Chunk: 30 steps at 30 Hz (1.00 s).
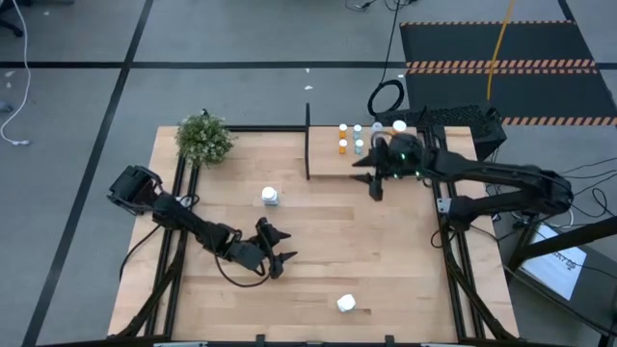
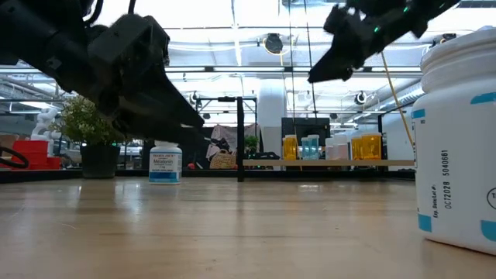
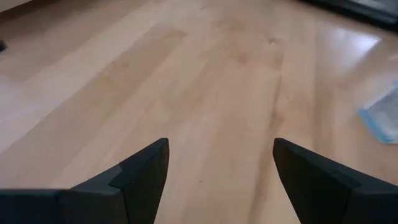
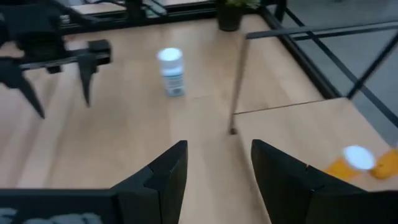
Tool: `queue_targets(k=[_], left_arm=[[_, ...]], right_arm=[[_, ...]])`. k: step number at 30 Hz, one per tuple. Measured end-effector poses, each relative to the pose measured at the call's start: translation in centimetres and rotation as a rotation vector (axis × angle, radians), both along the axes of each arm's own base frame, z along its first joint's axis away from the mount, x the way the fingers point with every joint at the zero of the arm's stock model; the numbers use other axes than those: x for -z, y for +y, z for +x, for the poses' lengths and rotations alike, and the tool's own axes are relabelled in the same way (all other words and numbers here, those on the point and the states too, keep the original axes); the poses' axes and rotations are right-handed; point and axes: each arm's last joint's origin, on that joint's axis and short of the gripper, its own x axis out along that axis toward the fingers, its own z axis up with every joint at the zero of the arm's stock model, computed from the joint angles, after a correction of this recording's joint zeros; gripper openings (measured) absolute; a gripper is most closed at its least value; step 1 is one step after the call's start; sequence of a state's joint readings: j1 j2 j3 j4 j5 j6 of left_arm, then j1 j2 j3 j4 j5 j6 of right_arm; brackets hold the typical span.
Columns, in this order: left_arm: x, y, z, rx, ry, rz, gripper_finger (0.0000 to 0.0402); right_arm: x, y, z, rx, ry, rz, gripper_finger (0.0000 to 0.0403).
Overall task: Pick and place medicine bottles onto shelf by color
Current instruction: Put the top white pill bottle on the shelf
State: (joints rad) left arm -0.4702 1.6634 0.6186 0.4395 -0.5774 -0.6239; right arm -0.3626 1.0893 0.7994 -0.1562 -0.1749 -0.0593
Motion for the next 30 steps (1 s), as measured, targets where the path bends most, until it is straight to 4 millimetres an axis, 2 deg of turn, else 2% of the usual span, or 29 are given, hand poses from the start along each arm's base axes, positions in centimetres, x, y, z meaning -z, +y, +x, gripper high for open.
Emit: queue_targets(k=[3,8,14,22,30], left_arm=[[-0.6,-0.8,0.1,0.042,-0.054,-0.021,0.0285],[-2.7,-2.7,1.2,0.126,-0.109,0.012,0.0285],[-4.6,-3.6,2.3,0.109,-0.09,0.1,0.0285],[-5.5,-3.1,3.1,0.06,-0.115,0.092,0.0285],[-5.3,-3.5,2.8,0.021,-0.105,0.08,0.0285]], right_arm=[[-0.5,2.3,-0.2,-0.021,0.011,-0.004,0.0174],[-0.5,5.3,-0.2,-0.083,0.037,0.003,0.0174],[-0.1,7.8,-0.1,-0.197,0.054,-0.01,0.0173],[2.0,8.6,-0.4,-0.271,0.066,-0.072,0.0173],[2.4,8.6,-0.5,-0.276,0.075,-0.076,0.0173]])
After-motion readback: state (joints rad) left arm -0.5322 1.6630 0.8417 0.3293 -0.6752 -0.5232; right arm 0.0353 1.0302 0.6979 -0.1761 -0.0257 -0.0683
